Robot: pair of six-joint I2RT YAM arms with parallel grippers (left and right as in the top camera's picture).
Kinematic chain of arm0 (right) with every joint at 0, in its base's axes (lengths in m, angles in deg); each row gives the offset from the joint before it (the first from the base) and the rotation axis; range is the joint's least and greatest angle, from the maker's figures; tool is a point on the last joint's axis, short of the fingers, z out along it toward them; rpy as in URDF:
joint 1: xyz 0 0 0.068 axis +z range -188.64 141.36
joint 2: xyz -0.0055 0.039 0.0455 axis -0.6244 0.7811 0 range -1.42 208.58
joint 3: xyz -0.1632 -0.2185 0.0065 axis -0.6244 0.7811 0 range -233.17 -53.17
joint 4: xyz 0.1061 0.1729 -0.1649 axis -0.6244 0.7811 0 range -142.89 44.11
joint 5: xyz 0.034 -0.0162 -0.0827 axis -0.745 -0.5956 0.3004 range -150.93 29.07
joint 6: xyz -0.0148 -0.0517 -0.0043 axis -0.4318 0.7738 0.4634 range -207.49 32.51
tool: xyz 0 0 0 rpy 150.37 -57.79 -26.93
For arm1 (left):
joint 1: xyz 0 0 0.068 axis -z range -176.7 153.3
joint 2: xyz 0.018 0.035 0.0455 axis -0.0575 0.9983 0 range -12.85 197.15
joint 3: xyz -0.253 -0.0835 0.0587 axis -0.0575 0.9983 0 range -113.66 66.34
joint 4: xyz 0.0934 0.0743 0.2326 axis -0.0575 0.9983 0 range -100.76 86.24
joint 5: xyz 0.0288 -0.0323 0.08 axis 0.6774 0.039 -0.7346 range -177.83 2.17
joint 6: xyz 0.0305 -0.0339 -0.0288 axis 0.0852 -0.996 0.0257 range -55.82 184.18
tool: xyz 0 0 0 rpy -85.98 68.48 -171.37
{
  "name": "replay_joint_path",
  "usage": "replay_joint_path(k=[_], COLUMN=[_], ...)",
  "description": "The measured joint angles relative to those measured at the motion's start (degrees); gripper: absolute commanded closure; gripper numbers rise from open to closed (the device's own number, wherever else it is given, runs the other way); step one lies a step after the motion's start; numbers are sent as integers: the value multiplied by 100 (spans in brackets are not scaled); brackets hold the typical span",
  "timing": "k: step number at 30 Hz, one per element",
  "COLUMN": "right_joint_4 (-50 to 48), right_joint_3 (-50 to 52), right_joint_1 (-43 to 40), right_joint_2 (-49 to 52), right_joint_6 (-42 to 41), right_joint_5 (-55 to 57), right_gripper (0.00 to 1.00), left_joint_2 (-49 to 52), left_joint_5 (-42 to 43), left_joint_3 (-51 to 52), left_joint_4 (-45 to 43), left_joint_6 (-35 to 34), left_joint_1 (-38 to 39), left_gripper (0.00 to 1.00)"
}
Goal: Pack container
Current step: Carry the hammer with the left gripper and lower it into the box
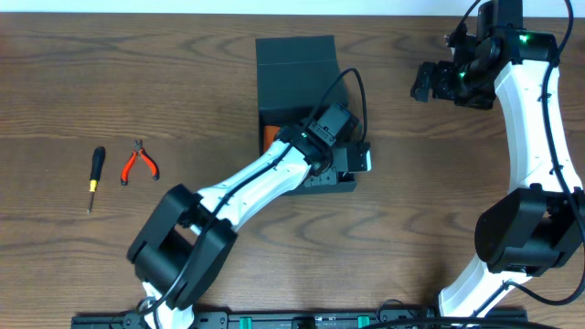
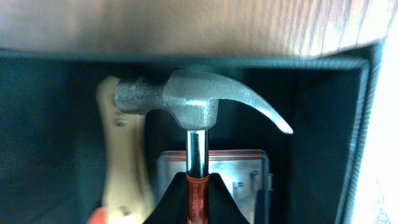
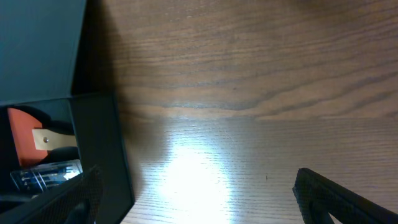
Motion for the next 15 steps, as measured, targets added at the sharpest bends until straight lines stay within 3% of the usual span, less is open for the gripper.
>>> replay_joint_path(k=[4, 7, 11, 15], right_joint_4=[17, 17, 17, 17], right_joint_3=[0, 0, 0, 0], right_joint_1=[0, 0, 0, 0], right_joint_2=[0, 0, 0, 0], right_joint_6=[-2, 0, -2, -2], right_joint_5=[0, 0, 0, 0], right_gripper=[1, 1, 1, 1], left_joint_2=[192, 190, 179, 11], left_joint_5=[20, 20, -142, -551], left_joint_3=[39, 42, 42, 31], left_joint_4=[42, 42, 37, 39], left_joint_6=[7, -9, -267, -625], left_joint_1=[13, 17, 15, 15], left_gripper=[93, 84, 58, 44])
